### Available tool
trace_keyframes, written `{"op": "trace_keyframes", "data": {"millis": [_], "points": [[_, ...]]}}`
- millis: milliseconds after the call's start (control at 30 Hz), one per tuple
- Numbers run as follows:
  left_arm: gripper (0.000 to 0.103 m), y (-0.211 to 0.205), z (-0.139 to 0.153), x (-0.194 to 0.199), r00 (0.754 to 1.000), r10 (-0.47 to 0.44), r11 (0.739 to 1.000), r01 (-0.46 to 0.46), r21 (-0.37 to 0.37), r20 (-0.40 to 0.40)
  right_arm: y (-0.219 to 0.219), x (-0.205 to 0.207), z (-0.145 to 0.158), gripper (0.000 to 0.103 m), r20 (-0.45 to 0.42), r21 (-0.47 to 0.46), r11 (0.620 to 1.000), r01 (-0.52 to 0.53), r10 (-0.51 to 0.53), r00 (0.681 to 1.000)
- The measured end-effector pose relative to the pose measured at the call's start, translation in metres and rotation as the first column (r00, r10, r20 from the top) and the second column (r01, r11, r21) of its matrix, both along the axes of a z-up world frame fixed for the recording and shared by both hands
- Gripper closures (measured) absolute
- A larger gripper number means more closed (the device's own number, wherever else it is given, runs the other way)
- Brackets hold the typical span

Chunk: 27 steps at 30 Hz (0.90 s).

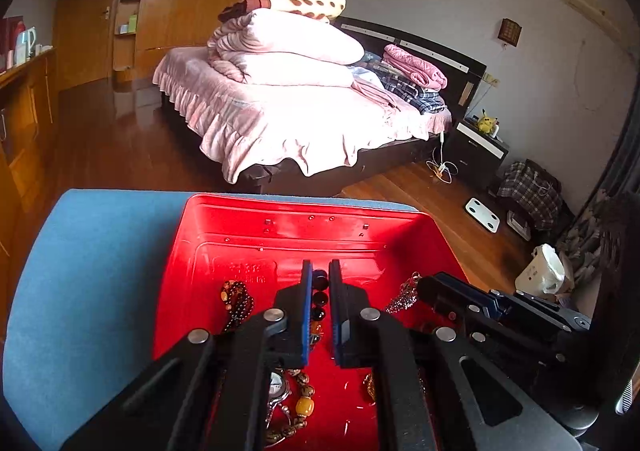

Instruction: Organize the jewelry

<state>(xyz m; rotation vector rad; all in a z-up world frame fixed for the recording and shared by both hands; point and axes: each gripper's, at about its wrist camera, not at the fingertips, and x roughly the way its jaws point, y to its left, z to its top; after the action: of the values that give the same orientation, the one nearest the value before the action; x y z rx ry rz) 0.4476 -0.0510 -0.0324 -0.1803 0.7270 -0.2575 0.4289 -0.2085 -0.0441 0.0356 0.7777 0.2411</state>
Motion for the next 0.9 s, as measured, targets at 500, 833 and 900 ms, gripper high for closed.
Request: {"op": "trace_keyframes", "data": {"millis": [500, 833, 900], "points": [[0.034, -0.001, -0.005, -0.003, 0.999, 0.026, 0.999, -0.027, 0.031, 0.03, -0.02, -0.009, 0.004, 0.084, 0.051, 0.036, 0.998, 0.042, -0.044, 0.998], [0.01, 0.015, -0.005, -0.048, 0.995, 0.069, 0.995, -0.075, 0.073, 0.076, -0.036, -0.053, 0.001, 0.066, 0.118, 0.06, 0.996, 0.065, -0.072, 0.99], [0.009, 0.021, -0.008, -0.061, 0.992, 0.087, 0.993, -0.093, 0.069, 0.086, -0.04, -0.066, -0.002, 0.064, 0.135, 0.068, 0.995, 0.073, -0.082, 0.988]]}}
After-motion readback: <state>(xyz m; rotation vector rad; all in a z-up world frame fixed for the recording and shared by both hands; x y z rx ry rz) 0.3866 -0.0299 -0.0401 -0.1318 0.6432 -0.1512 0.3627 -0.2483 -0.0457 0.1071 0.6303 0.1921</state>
